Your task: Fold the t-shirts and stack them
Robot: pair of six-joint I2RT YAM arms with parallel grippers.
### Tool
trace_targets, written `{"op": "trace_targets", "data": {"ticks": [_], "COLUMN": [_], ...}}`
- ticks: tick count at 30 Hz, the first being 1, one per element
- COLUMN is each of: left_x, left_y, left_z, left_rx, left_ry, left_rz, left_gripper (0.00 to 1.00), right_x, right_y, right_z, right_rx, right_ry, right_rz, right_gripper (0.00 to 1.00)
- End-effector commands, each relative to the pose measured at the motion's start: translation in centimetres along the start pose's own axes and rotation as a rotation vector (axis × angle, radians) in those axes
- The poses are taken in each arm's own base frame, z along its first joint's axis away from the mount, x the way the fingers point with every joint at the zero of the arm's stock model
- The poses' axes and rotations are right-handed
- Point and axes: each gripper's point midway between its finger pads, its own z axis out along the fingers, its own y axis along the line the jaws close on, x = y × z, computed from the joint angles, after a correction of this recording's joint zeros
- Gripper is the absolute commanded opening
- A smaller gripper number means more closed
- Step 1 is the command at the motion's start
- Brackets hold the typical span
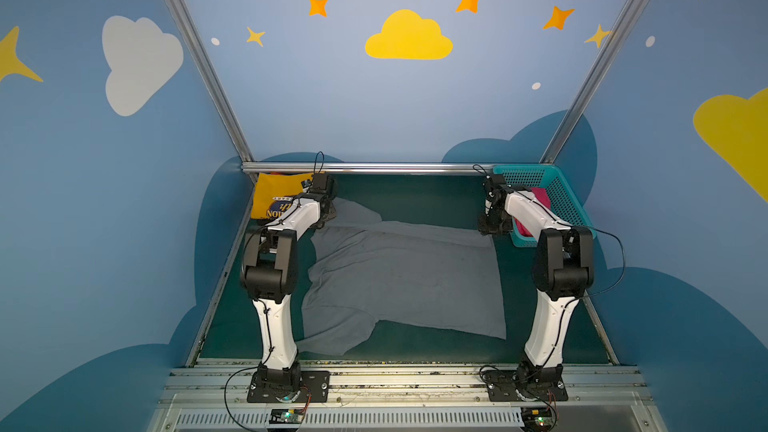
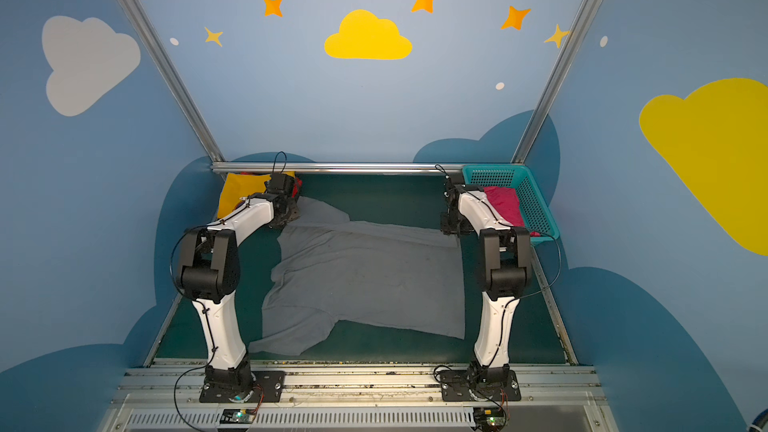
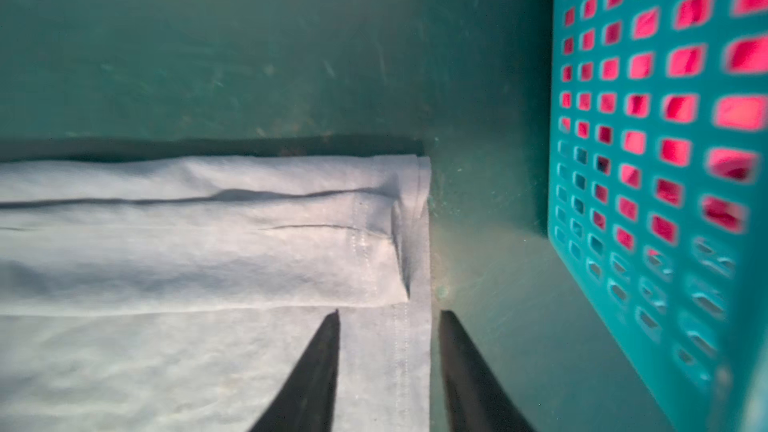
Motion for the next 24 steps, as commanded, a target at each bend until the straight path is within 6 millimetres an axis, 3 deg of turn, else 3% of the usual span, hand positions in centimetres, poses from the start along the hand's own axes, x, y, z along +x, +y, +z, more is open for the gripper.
{"op": "trace_targets", "data": {"ticks": [1, 5, 8, 11, 13, 15, 17, 24], "left_x": [-2.5, -2.8, -2.1, -0.3, 1.0, 2.1, 3.2, 5.8], "left_y": [-1.1, -3.6, -5.3, -7.1, -7.9, -8.1, -7.9, -6.2], "left_z": [-2.8, -2.0, -0.9, -0.2, 0.4, 1.2, 2.0, 4.1], "left_rx": [0.012, 0.07, 0.103, 0.156, 0.191, 0.201, 0.185, 0.103], "left_ry": [-0.059, -0.02, 0.06, 0.123, 0.15, 0.182, 0.219, 0.28], "left_rz": [0.03, 0.061, 0.087, 0.092, 0.079, 0.065, 0.052, 0.011], "left_gripper": [0.63, 0.7, 0.68, 0.53, 0.41, 0.34, 0.3, 0.29], "right_x": [-0.7, -0.9, -0.5, 1.0, 2.1, 3.1, 3.9, 4.3], "right_y": [-0.2, 1.7, 5.0, 8.5, 10.0, 10.8, 11.5, 11.0], "right_z": [-3.4, -3.9, -3.9, -3.1, -2.1, -0.6, 0.9, 4.2], "right_rx": [-0.003, -0.112, -0.273, -0.394, -0.42, -0.421, -0.421, -0.332], "right_ry": [-0.065, -0.077, -0.059, -0.012, 0.031, 0.084, 0.14, 0.239], "right_rz": [-0.002, 0.019, 0.023, 0.007, -0.007, -0.011, -0.012, -0.022], "right_gripper": [0.5, 0.51, 0.35, 0.13, 0.06, 0.0, 0.0, 0.0]}}
